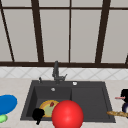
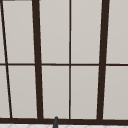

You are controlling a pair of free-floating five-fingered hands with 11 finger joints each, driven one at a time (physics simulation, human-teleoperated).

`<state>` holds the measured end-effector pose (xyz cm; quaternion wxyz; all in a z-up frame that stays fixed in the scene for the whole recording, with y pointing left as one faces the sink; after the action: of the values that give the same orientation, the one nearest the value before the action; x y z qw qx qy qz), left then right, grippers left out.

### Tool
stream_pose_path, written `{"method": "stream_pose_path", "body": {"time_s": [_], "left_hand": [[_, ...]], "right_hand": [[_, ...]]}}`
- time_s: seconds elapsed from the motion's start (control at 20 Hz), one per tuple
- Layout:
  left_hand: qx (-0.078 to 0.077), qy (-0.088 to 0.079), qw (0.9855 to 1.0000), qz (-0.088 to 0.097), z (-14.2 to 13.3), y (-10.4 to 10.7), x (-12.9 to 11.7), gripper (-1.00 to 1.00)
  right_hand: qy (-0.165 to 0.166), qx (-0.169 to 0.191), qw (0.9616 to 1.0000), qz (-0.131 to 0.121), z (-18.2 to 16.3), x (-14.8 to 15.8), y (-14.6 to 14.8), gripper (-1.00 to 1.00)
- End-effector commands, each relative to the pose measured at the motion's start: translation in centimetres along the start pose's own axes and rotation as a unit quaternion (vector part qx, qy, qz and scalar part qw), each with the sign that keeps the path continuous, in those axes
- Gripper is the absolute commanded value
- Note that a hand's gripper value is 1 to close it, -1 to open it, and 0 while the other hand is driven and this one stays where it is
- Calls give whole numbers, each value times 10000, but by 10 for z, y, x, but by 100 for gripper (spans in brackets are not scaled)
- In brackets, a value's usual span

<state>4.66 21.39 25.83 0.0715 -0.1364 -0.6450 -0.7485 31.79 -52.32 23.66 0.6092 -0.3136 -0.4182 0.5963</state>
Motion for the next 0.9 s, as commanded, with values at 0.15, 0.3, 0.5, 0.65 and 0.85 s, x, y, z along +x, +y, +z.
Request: {"method": "stream_pose_path", "body": {"time_s": [0.15,0.3,0.5,0.65,0.85], "left_hand": [[0,0,10000,0,0,0,0,0],[0,0,10000,0,0,0,0,0],[0,0,10000,0,0,0,0,0],[0,0,10000,0,0,0,0,0],[0,0,10000,0,0,0,0,0]], "right_hand": [[48,-81,9999,114,-17,55,-14,100],[40,-99,9999,100,-22,80,-19,100],[-20,-97,9999,67,-22,112,-29,100],[-114,-62,9999,97,-19,132,-35,100],[-185,-4,9998,82,-16,157,-45,100]]}}
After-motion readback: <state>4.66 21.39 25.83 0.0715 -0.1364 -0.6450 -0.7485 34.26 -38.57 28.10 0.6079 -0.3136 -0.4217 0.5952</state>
